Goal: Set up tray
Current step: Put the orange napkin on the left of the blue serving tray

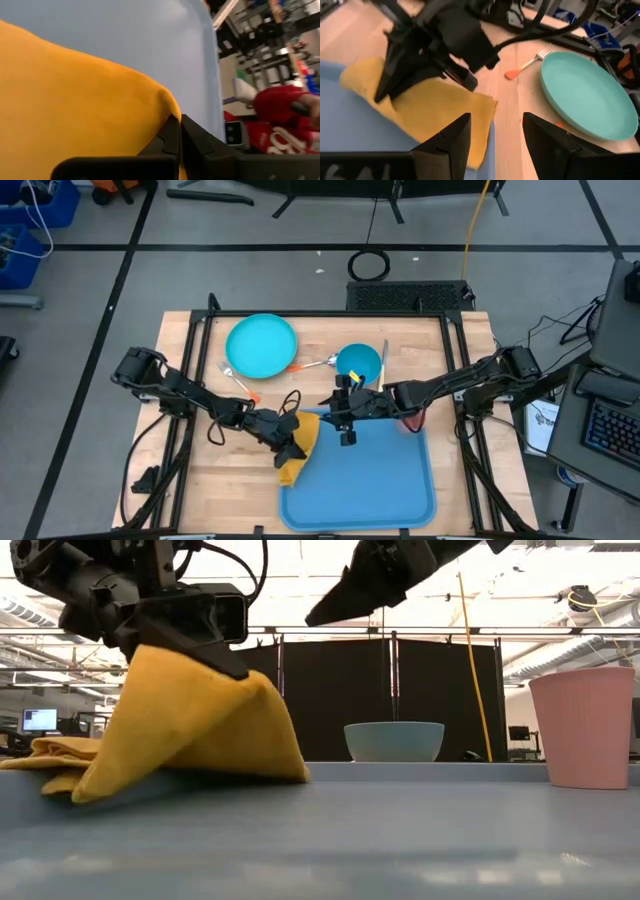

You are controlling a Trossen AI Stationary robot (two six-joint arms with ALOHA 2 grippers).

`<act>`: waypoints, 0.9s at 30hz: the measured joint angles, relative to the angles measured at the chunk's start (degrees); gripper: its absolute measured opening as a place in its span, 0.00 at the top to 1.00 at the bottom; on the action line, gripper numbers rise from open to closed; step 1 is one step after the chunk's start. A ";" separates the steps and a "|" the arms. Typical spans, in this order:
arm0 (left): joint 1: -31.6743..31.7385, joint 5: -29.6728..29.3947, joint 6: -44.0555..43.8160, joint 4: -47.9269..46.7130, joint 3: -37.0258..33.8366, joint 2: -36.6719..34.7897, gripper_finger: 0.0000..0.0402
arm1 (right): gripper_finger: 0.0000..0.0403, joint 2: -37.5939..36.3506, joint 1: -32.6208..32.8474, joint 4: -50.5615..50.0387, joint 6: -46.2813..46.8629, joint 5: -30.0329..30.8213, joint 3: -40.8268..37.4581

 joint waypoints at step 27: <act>0.44 11.24 2.38 3.04 4.74 4.21 0.68 | 0.58 -0.09 0.00 -0.26 0.67 -0.33 0.00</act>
